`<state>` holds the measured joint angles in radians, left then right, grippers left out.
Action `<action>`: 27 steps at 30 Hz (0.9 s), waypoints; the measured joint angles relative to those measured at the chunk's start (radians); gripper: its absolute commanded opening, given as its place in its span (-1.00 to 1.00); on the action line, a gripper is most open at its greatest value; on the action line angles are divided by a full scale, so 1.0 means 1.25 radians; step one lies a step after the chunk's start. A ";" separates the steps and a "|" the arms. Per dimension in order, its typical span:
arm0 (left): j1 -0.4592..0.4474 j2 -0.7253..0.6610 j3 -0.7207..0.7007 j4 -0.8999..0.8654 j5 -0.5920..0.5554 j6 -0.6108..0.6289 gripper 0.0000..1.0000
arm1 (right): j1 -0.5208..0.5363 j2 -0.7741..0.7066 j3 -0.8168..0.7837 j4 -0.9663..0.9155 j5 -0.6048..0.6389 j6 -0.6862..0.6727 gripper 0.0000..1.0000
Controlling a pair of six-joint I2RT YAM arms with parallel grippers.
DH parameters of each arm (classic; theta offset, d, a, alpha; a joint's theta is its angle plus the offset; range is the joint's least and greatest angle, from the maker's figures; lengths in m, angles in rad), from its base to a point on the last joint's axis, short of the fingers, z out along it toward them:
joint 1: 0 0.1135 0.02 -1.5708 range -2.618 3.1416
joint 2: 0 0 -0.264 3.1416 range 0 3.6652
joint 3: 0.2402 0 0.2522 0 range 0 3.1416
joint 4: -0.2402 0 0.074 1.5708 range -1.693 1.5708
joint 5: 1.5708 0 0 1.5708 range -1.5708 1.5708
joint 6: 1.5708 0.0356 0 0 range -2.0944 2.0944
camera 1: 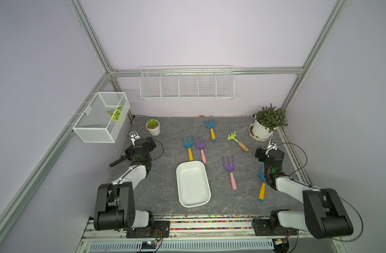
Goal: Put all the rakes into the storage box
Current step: Pick up the rake at the center of the board.
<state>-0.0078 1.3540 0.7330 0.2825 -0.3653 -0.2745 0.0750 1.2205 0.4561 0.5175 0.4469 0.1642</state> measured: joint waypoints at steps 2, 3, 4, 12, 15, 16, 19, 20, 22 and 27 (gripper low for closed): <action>-0.004 -0.052 0.038 -0.080 0.002 -0.045 1.00 | -0.015 -0.046 0.085 -0.155 0.036 0.087 0.98; -0.005 -0.078 0.055 -0.126 0.006 -0.074 1.00 | -0.031 -0.059 0.127 -0.225 0.041 0.135 0.98; -0.005 -0.094 0.068 -0.161 0.012 -0.096 1.00 | -0.049 -0.068 0.161 -0.288 0.042 0.181 0.98; -0.004 -0.182 0.107 -0.409 0.247 -0.281 0.60 | -0.124 -0.164 0.208 -0.698 -0.100 0.409 0.65; -0.005 -0.206 0.103 -0.446 0.376 -0.329 0.45 | -0.125 -0.203 0.209 -0.767 -0.224 0.414 0.30; -0.007 -0.214 0.099 -0.452 0.406 -0.341 0.42 | -0.125 -0.204 0.214 -0.782 -0.268 0.413 0.26; -0.031 -0.244 0.076 -0.472 0.491 -0.387 0.41 | -0.117 -0.184 0.244 -0.840 -0.396 0.399 0.20; -0.044 -0.253 0.066 -0.479 0.510 -0.400 0.42 | -0.112 -0.177 0.253 -0.858 -0.425 0.395 0.21; -0.078 -0.269 0.049 -0.495 0.540 -0.423 0.43 | -0.094 -0.174 0.266 -0.892 -0.469 0.384 0.22; -0.139 -0.303 0.020 -0.523 0.581 -0.477 0.44 | -0.029 -0.175 0.296 -0.959 -0.528 0.359 0.07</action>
<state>-0.1810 0.9756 0.7586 -0.3717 0.3611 -0.8711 0.0383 1.0023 0.8265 -0.6815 -0.2127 0.6128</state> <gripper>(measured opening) 0.716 0.553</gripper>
